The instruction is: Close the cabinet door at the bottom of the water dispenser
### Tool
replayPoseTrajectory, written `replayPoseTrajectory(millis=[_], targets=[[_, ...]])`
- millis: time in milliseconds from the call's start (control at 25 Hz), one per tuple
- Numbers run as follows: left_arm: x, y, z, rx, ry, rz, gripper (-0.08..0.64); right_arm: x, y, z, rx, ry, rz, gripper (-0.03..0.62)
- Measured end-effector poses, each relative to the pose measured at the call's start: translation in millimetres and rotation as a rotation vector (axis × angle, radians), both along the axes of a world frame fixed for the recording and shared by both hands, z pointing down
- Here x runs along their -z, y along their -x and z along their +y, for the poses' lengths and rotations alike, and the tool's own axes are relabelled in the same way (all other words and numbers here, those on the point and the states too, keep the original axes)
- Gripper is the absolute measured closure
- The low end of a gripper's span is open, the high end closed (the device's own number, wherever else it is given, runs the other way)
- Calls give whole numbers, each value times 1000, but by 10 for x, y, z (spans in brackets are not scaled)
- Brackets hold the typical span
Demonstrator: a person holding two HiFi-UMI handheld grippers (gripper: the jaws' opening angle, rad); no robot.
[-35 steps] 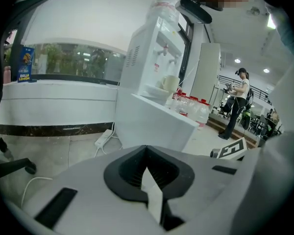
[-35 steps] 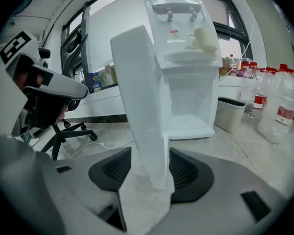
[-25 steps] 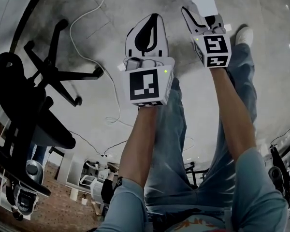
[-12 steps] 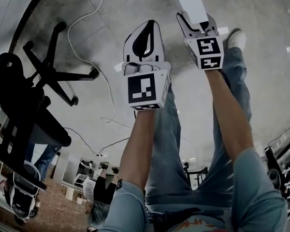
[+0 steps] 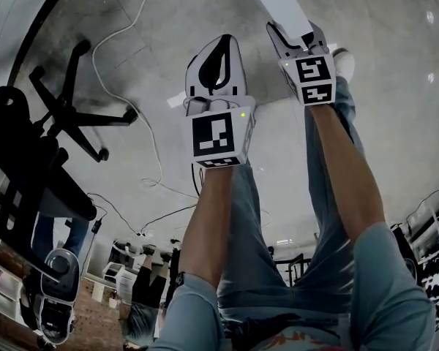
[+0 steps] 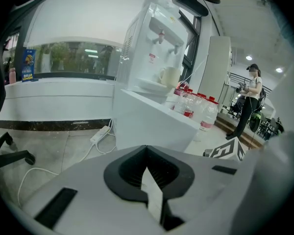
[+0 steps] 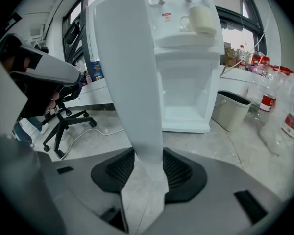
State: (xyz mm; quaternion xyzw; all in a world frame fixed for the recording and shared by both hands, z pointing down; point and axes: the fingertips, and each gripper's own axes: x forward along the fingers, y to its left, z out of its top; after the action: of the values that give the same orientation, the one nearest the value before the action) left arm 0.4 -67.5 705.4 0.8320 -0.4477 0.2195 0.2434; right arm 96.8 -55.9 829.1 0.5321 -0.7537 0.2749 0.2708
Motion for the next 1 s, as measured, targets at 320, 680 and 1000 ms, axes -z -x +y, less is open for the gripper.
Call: replayPoseTrajectory(millis=[320, 680, 1000], targets=[[3, -393, -89, 19, 11, 0, 549, -18, -438, -93, 41, 11, 19, 394], [-2, -784, -260, 31, -1, -4, 549, -13, -881, -320, 66, 5, 27, 396], [-42, -1059, -446, 71, -16, -11, 549, -14, -1225, -582, 100, -14, 34, 394]])
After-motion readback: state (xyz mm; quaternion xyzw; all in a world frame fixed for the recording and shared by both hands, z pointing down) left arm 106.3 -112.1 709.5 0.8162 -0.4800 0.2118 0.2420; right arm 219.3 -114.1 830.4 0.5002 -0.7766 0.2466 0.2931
